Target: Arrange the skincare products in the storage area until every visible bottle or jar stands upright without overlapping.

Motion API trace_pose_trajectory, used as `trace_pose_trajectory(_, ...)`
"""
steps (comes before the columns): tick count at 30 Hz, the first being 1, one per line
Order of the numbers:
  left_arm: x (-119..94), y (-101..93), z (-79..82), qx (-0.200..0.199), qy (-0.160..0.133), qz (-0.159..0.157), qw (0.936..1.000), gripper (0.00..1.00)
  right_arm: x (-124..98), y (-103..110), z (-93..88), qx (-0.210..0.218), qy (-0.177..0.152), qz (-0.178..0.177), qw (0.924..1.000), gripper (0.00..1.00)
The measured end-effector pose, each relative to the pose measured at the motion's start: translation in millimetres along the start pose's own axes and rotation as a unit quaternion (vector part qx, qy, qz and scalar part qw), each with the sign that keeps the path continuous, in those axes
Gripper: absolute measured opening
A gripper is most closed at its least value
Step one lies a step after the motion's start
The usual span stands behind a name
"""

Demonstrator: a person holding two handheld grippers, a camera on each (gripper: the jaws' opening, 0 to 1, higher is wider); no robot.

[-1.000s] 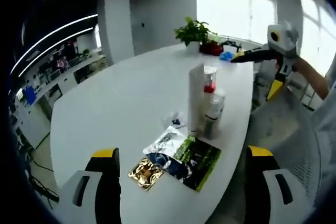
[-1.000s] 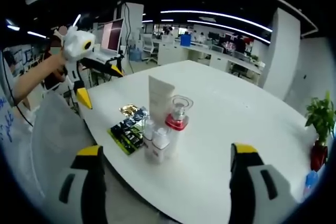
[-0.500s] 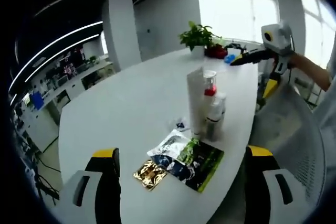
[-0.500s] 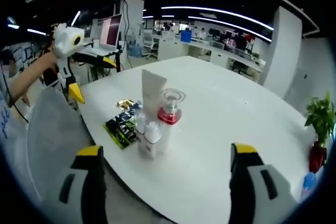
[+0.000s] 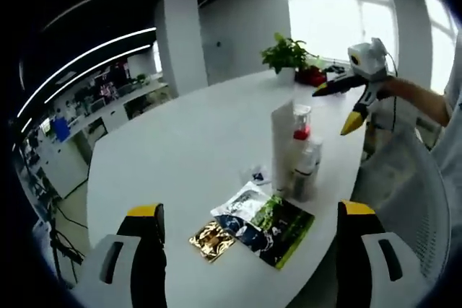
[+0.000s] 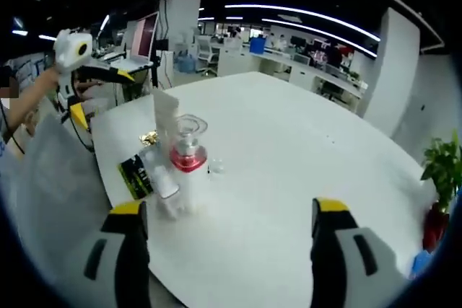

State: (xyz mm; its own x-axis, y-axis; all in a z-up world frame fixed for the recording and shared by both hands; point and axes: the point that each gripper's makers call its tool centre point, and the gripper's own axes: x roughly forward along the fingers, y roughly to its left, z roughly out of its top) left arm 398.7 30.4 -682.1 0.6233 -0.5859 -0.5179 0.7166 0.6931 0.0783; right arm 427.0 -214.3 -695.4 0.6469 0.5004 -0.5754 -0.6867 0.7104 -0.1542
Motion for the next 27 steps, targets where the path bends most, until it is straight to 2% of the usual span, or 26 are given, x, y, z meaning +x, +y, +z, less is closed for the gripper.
trace_pose_trajectory(5,2.5,4.1,4.1,-0.011,-0.003,0.011,0.9999,0.97,14.8,-11.6,-2.3,-0.007,0.009,0.012,0.9999,0.88)
trace_pose_trajectory(8,4.2,3.0,6.2,-0.003,-0.002,0.013,0.9999,0.97,22.2,-19.6,-2.5,-0.018,0.013,0.017,0.9996,0.85)
trace_pose_trajectory(14,5.9,6.0,3.1,-0.013,0.002,0.019,0.9997,0.97,37.1,-31.6,-5.9,-0.026,0.023,0.029,0.9990,0.77)
trace_pose_trajectory(27,5.8,6.8,8.4,-0.018,0.003,0.034,0.9992,0.97,79.3,-28.2,-3.5,-0.035,0.025,0.093,0.9948,0.55)
